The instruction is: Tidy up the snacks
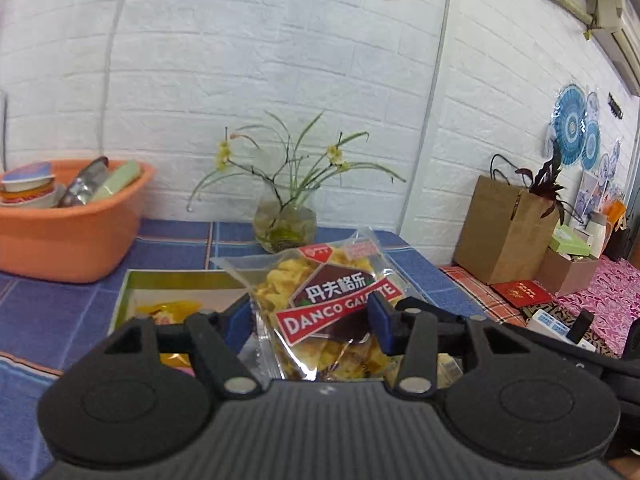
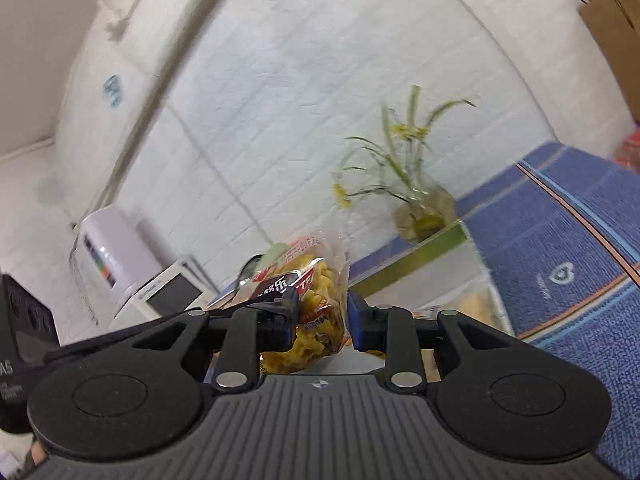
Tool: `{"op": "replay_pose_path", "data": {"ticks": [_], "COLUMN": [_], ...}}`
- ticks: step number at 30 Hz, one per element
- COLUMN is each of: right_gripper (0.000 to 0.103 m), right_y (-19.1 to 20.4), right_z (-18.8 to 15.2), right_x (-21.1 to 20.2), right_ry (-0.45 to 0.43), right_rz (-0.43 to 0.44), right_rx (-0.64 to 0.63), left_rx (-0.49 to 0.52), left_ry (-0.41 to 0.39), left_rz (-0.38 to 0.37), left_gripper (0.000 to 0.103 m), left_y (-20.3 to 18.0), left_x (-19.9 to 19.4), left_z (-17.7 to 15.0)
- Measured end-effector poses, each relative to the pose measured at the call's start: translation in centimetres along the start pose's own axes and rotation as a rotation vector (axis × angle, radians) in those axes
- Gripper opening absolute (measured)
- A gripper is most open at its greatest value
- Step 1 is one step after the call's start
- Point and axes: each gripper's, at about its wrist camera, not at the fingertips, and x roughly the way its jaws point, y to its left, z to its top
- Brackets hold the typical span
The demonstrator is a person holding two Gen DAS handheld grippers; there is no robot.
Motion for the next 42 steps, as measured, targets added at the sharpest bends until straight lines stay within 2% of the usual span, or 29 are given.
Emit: {"op": "replay_pose_path", "data": {"ticks": [3,4,5,6,7,8,11,14,18,21,25,29,32,37,42], "right_gripper": [0.049,0.053,0.061,0.083,0.101,0.103,0.103,0.103,0.103,0.103,0.103,0.103,0.103,0.103,0.103], "right_y": [-1.2,-1.6,-2.1,-2.4,-2.6,-2.6,-1.5,0.7,4.6,7.4,11.1,13.7,14.1,13.3,13.1], "right_z": [0.0,-0.1,-0.1,-0.1,-0.1,0.1,0.6,1.1,1.1,-0.3,-2.4,-5.3,-7.8,-10.3,-11.0], "right_x": [0.3,0.4,0.4,0.4,0.3,0.2,-0.6,-1.3,-1.5,-2.7,-5.3,-9.9,-12.9,-14.4,-15.3], "right_ry": [-0.018,-0.023,-0.026,-0.022,-0.023,-0.036,-0.073,-0.075,0.011,0.014,0.049,0.007,-0.017,0.073,0.075], "right_rz": [-0.045,-0.06,-0.066,-0.069,-0.087,-0.098,-0.106,-0.158,-0.313,-0.421,-0.52,-0.531,-0.51,-0.559,-0.571], "right_rx": [0.031,0.048,0.074,0.1,0.117,0.111,0.017,-0.095,-0.297,-0.436,-0.555,-0.553,-0.509,-0.491,-0.45], "left_rx": [0.019,0.027,0.035,0.033,0.021,0.013,0.029,0.068,0.064,0.016,-0.061,-0.066,-0.066,-0.055,-0.143], "left_ry": [-0.001,-0.006,-0.007,-0.01,-0.003,0.009,0.011,0.001,0.02,0.067,0.068,0.063,0.086,0.097,0.112], "left_rz": [0.023,0.048,0.066,0.079,0.089,0.096,0.144,0.212,0.287,0.347,0.424,0.458,0.44,0.392,0.359], "left_gripper": [0.058,0.066,0.069,0.07,0.072,0.073,0.074,0.081,0.084,0.086,0.088,0.088,0.088,0.088,0.088], "left_y": [-0.6,-0.8,-0.8,-0.8,-0.5,-0.3,0.1,0.3,0.7,1.5,2.2,1.7,1.0,-0.1,0.3], "left_x": [2.2,2.7,3.2,3.5,3.6,3.5,2.0,-1.1,-5.8,-9.4,-14.1,-17.2,-18.8,-20.0,-20.7], "left_z": [-0.7,-0.9,-1.1,-1.2,-1.3,-1.3,-1.8,-2.6,-4.4,-6.0,-8.4,-10.9,-12.6,-14.3,-15.2]}}
